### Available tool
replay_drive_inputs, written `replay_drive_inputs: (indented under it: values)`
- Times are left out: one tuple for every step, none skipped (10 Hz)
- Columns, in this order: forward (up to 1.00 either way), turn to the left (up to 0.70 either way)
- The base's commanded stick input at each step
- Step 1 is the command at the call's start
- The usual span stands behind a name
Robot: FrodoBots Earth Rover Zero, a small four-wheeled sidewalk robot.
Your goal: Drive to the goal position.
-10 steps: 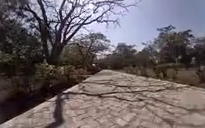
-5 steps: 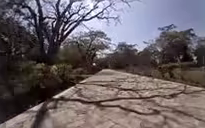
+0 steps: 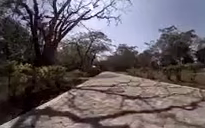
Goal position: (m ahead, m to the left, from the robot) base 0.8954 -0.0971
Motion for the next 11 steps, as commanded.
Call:
replay_drive_inputs:
  values:
    - [1.00, 0.00]
    - [1.00, 0.00]
    - [1.00, 0.00]
    - [1.00, 0.00]
    - [1.00, 0.00]
    - [1.00, 0.00]
    - [1.00, 0.00]
    - [1.00, 0.00]
    - [0.85, 0.00]
    - [0.85, 0.00]
    - [0.78, 0.00]
